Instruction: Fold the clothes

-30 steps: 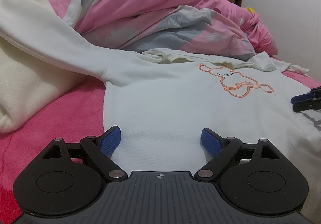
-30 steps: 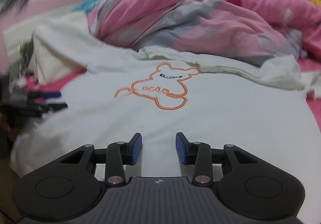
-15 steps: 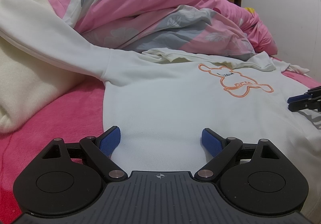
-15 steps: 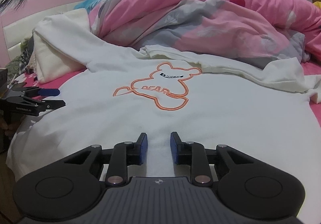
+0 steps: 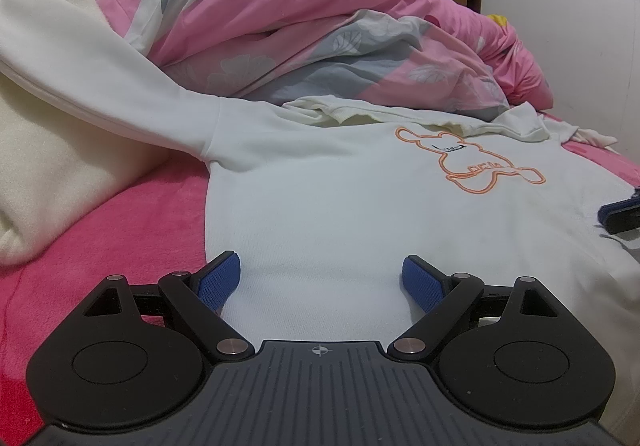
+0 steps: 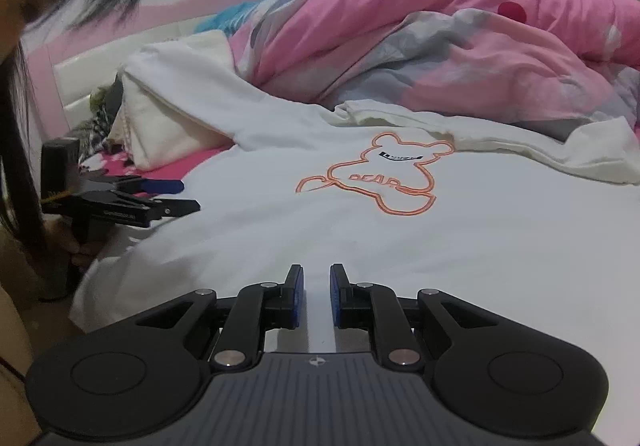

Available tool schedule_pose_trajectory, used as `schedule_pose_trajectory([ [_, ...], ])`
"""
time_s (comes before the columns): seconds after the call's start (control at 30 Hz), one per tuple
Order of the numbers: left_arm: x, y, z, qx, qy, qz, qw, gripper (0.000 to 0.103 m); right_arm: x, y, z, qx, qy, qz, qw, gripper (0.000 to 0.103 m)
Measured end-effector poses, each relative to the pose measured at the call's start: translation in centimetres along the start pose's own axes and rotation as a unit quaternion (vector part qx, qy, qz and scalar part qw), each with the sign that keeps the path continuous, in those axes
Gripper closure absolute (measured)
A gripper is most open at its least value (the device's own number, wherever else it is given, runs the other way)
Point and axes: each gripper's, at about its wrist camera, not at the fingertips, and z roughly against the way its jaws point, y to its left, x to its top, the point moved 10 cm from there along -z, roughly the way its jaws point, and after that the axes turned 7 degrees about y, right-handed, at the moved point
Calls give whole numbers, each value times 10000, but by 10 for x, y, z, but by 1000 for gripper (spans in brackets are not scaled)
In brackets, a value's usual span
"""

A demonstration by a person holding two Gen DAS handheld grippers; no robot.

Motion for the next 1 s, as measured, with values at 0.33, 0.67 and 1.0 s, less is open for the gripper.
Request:
schedule_pose_trajectory([
  [0.33, 0, 0, 0, -1, 0, -1, 10000, 14, -6, -36, 13, -713, -50, -693, 9950, 77],
  [0.67, 0, 0, 0, 0, 0, 0, 10000, 14, -6, -29, -5, -844, 105, -473, 9953, 69],
  [1.0, 0, 0, 0, 1, 0, 0, 10000, 14, -4, -27, -8, -613, 19, -691, 9957, 69],
])
